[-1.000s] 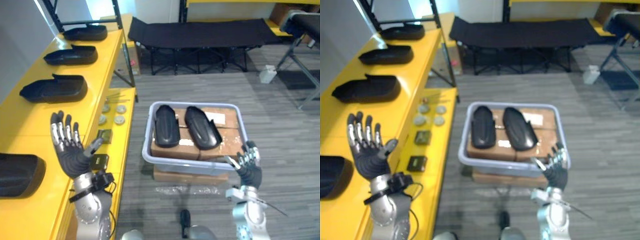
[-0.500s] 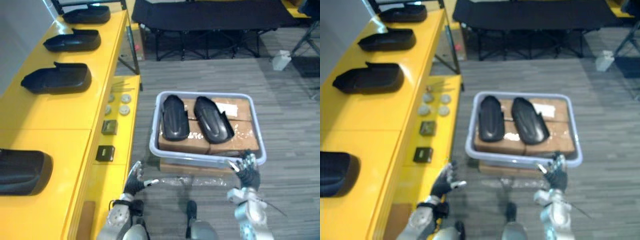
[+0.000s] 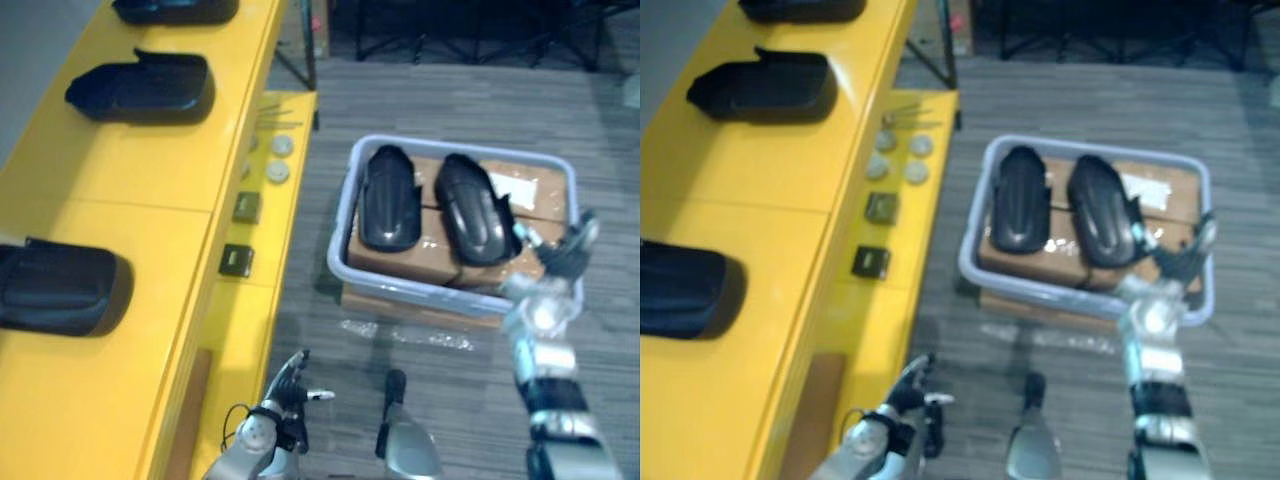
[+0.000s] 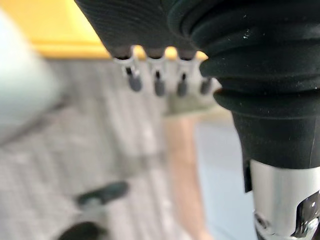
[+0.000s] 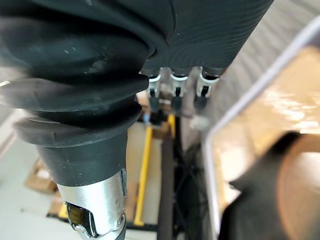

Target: Walk over and take plastic housings, then place them on the shelf

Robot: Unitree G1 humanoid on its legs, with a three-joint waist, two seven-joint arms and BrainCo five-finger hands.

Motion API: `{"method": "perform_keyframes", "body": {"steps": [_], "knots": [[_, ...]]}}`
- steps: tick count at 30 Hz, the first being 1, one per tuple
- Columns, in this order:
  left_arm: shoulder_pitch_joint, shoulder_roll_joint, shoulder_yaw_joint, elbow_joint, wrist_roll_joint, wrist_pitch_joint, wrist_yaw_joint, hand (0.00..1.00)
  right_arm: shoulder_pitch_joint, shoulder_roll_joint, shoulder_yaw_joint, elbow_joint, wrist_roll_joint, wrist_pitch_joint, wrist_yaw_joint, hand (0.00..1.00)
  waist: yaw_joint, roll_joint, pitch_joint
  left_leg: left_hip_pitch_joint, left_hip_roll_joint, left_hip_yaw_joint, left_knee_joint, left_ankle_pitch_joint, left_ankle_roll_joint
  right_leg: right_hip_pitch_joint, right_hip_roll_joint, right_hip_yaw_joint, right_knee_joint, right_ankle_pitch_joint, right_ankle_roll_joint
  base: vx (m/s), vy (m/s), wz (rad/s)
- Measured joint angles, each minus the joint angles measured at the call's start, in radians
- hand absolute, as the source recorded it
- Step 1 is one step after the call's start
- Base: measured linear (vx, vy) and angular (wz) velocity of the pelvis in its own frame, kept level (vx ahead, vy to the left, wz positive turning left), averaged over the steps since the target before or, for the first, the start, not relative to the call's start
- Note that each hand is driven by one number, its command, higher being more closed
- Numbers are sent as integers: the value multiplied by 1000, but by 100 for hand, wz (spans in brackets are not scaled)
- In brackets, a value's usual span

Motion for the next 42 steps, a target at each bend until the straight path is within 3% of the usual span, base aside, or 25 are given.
{"method": "perform_keyframes", "body": {"steps": [5, 10, 14, 18, 22, 30, 39, 40, 42], "knots": [[3, -12, -6, 52, -13, -68, 27, 0, -169, -144, 9, 213, -14, 83, -70, 0, 23, 58, 18, -62, -29, -32, 16, 13, 20, -48, -31, -28, 35, -5, 7, -80, 56, 23], [-4, -22, -1, 104, -53, -132, 39, 0, -291, -253, 52, 389, 15, 210, -55, 0, 34, 94, 24, -108, -45, -41, 33, 19, 28, -94, -52, -31, 67, -8, 11, -42, 59, 9], [-4, -34, 6, 133, -58, -157, 41, 0, -354, -316, 60, 470, 16, 267, -58, 0, 39, 132, 32, -152, -55, -43, 51, 24, 36, -144, -67, -30, 100, -15, 16, -53, 50, 5], [0, -35, 7, 158, -129, -166, 40, 0, -378, -347, 77, 541, 17, 333, -67, 0, 56, 144, 25, -186, -53, -44, 60, 26, 36, -191, -70, -27, 137, -29, 9, -44, 15, 0], [1, -37, 6, 164, -144, -176, 40, 0, -412, -387, 81, 557, 16, 363, -66, 0, 61, 151, 20, -211, -60, -42, 65, 28, 40, -228, -83, -23, 164, -36, 11, -39, 23, 2], [2, -65, 0, 200, -244, -188, 46, 0, -426, -439, 137, 603, -15, 418, -21, 0, 88, 191, -10, -283, -83, -44, 87, 31, 45, -325, -116, -12, 242, -66, 14, -12, 32, 5], [-3, -80, -17, 201, -253, -188, 46, 0, -422, -504, 173, 608, -38, 463, 30, 0, 147, 230, -40, -388, -85, -69, 176, -1, 52, -403, -131, -28, 313, -101, 6, -9, 22, 8], [-4, -81, -18, 200, -253, -188, 45, 0, -420, -515, 185, 611, -45, 469, 34, 100, 156, 233, -42, -400, -85, -70, 187, -5, 54, -413, -131, -28, 319, -102, 6, -4, 36, 3], [-4, -84, -18, 201, -253, -188, 45, 0, -420, -538, 195, 613, -56, 482, 55, 100, 167, 240, -47, -421, -84, -75, 206, -12, 56, -423, -131, -32, 324, -103, 7, -4, 30, 4]]}}
